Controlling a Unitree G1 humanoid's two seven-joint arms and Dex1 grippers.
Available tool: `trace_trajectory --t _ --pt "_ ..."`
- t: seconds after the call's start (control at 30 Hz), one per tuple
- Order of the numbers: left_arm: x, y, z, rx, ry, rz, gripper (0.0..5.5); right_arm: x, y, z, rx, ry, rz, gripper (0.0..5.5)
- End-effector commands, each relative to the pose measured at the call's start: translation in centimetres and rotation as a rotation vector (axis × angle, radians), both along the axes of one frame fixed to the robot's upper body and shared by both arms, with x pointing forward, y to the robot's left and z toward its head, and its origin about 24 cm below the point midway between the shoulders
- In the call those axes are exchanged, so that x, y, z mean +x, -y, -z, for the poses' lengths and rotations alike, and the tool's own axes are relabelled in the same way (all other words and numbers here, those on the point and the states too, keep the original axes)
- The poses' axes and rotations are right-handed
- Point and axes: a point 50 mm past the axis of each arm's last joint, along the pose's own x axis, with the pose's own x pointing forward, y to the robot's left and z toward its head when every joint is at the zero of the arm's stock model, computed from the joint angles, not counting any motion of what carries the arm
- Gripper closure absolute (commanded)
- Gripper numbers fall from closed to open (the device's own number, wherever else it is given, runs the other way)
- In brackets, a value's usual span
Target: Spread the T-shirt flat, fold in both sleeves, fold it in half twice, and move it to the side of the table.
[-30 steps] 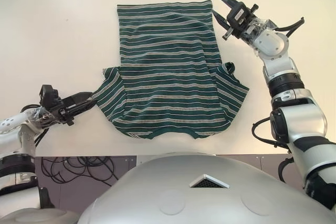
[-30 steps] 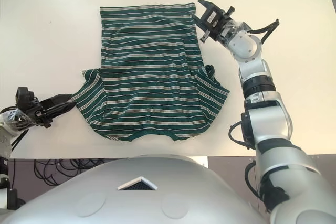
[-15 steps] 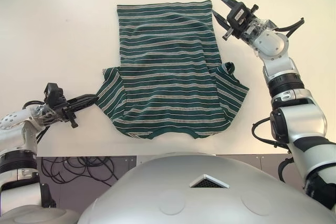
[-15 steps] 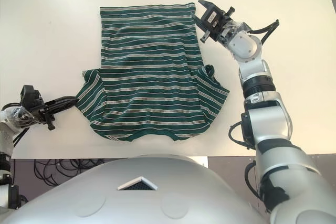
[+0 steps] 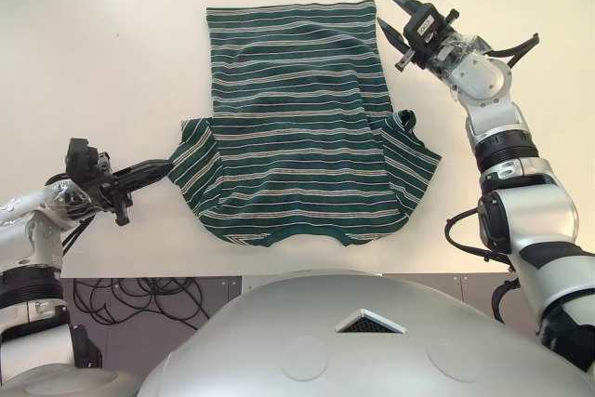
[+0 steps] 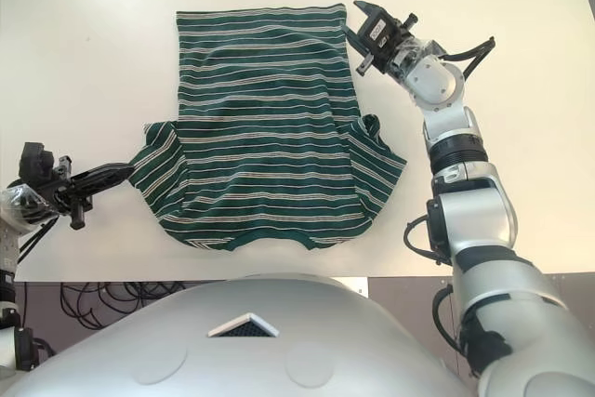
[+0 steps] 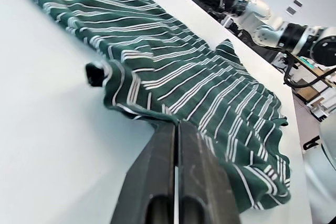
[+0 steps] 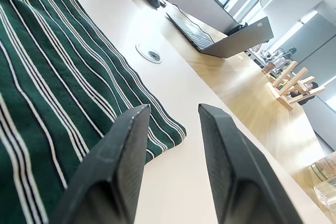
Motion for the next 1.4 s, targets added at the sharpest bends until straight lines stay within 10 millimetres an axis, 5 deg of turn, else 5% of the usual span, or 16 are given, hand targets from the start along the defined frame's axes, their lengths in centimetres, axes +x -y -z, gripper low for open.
trace_trajectory --t 0.03,0.17,0.63,0.8,0.93,1.03,1.27,1.4 --pt "1.7 1.7 -1.7 -0.092 0.079 0.04 5.48 0.2 -0.1 -0.1 0.011 -0.013 0.0 3.8" --pt "3.2 4.8 -2.4 -0.167 0.13 0.105 5.48 0.1 0.0 0.0 0.019 -0.016 0.004 3.8" --pt "5.6 12.6 2.2 -0.146 0.092 0.176 5.48 -0.7 2.1 -1.0 0.059 0.02 0.025 3.8" --pt "5.2 13.5 3.3 -0.104 0.086 0.184 5.22 -4.7 4.9 -2.3 0.166 -0.08 0.004 3.8" --pt "4.7 13.9 3.5 -0.114 0.084 0.193 4.6 -10.5 7.6 -2.7 0.337 -0.437 -0.018 3.8" --pt "4.6 14.3 3.3 -0.139 0.095 0.179 4.08 -13.2 8.9 -2.6 0.473 -0.65 0.005 3.3" --pt "5.8 15.1 2.4 -0.171 0.174 0.002 3.71 -17.2 9.4 0.3 0.574 -1.0 0.108 3.09" --pt "6.0 15.8 1.3 -0.184 0.253 -0.042 3.71 -17.9 9.6 2.1 0.612 -1.076 0.178 3.09"
